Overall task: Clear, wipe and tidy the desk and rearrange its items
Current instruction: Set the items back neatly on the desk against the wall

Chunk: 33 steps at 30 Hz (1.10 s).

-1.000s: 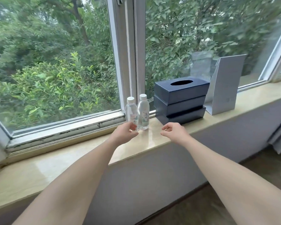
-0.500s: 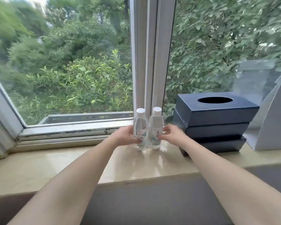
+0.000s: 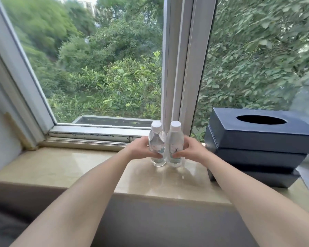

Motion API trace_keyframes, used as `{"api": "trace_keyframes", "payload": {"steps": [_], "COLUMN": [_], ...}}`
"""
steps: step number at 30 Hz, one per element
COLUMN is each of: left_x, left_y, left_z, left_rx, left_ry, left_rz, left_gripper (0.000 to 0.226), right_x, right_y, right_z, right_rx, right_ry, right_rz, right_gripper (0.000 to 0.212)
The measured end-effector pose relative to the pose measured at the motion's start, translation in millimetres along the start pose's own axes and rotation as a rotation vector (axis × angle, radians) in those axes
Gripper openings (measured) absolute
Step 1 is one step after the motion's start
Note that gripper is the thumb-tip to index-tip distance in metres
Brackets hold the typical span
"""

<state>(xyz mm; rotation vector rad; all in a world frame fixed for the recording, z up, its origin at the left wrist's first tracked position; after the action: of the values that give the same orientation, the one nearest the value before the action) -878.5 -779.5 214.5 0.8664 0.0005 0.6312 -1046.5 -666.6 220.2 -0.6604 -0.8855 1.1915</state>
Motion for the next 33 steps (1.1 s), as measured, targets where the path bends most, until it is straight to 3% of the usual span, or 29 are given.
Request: {"api": "trace_keyframes", "payload": {"steps": [7, 13, 24, 33], "left_x": [71.9, 176.7, 438.3, 669.2], "left_y": [-46.1, -99.0, -213.1, -289.1], "left_z": [32.9, 67.1, 104.7, 79.0], "left_rx": [0.0, 0.053, 0.059, 0.151], "left_ry": [0.102, 0.242, 0.498, 0.675], "left_rz": [0.125, 0.234, 0.509, 0.779], "left_gripper": [0.053, 0.037, 0.036, 0.048], "right_x": [-21.7, -36.7, -30.5, 27.7], "right_y": [-49.1, -114.3, -248.4, -342.1], "right_z": [-62.6, -150.1, -393.1, -613.2], "right_rx": [0.04, 0.052, 0.075, 0.148], "right_ry": [-0.154, -0.283, -0.534, -0.814], "right_rz": [0.092, 0.209, 0.411, 0.495], "right_gripper": [0.045, 0.047, 0.058, 0.061]}}
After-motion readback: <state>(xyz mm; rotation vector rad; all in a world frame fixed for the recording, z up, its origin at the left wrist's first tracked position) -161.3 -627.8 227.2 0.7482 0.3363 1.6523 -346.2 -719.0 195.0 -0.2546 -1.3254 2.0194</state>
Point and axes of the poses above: each hand's wrist, its own x-axis away from the middle knuckle, its own z-axis out of the back of the hand, y = z × x, the point moved 6 cm from there along -x, towards the middle knuckle, and after that the axes turned 12 degrees about -y, right-handed, at the moved point
